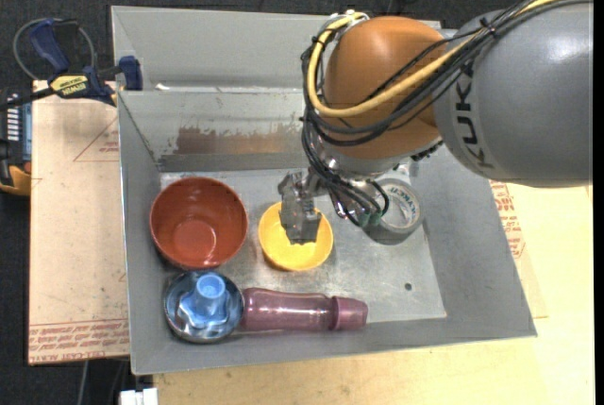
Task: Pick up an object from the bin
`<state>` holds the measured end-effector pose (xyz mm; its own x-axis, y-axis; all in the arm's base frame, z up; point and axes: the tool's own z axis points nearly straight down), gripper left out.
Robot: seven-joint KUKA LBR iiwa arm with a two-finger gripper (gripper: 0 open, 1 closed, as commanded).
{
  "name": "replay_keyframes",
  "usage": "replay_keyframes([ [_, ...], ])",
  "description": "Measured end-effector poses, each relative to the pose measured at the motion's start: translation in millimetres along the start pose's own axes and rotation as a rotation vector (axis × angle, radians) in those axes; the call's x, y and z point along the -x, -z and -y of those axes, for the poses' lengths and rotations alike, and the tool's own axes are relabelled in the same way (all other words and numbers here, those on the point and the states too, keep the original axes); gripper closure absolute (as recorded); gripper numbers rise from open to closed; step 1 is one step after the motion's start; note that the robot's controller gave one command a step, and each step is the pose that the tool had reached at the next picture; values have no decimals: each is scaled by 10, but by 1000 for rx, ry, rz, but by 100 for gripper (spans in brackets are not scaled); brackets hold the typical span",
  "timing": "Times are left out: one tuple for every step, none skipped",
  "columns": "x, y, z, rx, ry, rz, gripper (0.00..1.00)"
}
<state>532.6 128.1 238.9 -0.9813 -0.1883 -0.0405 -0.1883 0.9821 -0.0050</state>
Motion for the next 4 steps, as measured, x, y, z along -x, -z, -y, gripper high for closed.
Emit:
replay_keyframes([
  [40, -220, 109, 1, -92, -1, 100],
  [70, -488, -179, 2, -170, 2, 100],
  [182, -703, -20, -1, -226, -5, 100],
  [-413, -1023, -282, 3, -29, -4, 100],
])
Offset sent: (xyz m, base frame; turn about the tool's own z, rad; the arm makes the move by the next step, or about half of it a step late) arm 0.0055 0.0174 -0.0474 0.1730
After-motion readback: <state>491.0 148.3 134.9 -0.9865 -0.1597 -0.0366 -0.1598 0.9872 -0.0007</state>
